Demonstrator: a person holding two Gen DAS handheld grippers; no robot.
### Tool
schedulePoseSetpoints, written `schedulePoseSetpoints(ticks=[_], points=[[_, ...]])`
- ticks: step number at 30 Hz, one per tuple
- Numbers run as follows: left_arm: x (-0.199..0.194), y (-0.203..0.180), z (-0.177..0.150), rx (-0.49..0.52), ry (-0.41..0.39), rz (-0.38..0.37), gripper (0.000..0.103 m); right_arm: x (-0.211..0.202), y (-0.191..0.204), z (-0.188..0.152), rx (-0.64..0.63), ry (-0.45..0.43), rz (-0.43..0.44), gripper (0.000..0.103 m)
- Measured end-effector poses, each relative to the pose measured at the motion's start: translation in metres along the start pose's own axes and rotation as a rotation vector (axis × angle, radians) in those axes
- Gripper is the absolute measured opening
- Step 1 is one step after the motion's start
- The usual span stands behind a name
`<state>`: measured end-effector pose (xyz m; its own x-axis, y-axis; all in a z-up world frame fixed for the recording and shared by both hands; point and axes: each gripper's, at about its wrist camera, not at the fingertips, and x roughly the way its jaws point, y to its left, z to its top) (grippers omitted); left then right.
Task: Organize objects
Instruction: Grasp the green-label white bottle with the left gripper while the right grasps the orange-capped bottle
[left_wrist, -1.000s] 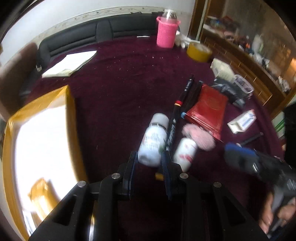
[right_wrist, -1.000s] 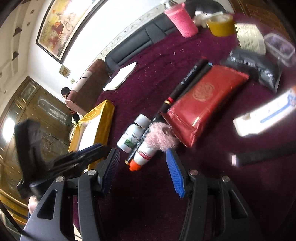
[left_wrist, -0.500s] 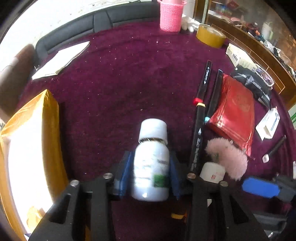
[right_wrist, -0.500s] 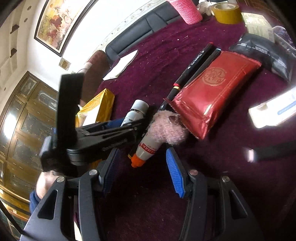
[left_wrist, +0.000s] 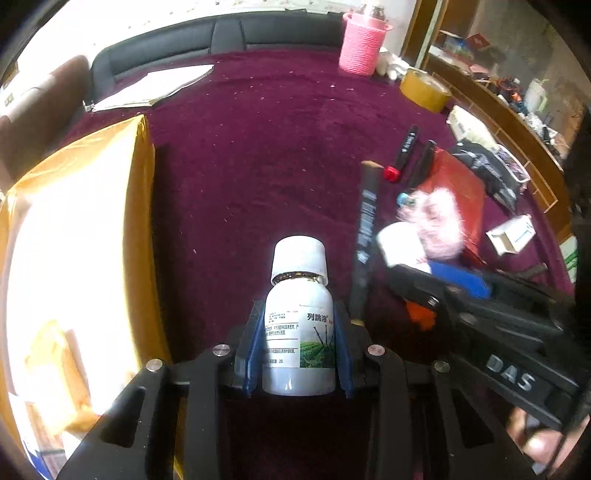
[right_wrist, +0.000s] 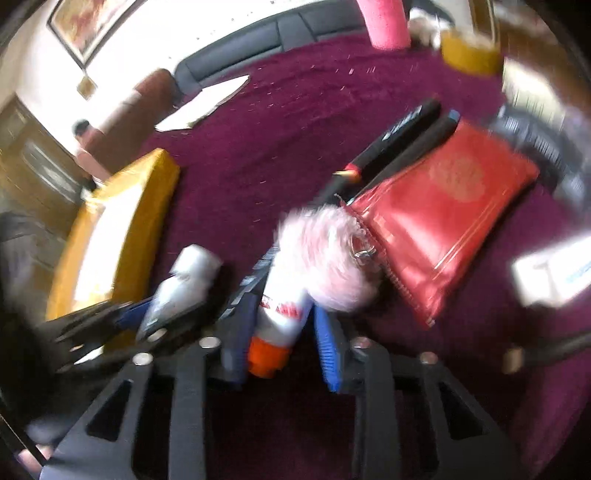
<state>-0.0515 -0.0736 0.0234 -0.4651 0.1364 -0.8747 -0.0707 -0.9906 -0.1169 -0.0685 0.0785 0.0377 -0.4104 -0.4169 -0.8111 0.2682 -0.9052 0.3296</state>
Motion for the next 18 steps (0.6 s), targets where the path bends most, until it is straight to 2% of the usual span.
schedulePoseSetpoints(ticks=[5, 11, 15, 18], points=[[-0.017, -0.002, -0.012, -0.011, -0.042, -0.059, 0.029, -0.015, -0.002, -0.014, -0.043, -0.021, -0.004, 0.024], [-0.047, -0.007, -0.022, -0.015, -0.098, -0.125, 0.029, -0.049, -0.011, -0.031, -0.022, -0.055, 0.029, 0.024], [-0.071, -0.003, -0.031, -0.027, -0.137, -0.159, 0.029, -0.068, 0.000, -0.033, -0.032, -0.086, 0.069, 0.024], [-0.091, 0.009, -0.037, -0.046, -0.176, -0.157, 0.029, -0.077, 0.017, -0.033, -0.058, -0.110, 0.088, 0.024]])
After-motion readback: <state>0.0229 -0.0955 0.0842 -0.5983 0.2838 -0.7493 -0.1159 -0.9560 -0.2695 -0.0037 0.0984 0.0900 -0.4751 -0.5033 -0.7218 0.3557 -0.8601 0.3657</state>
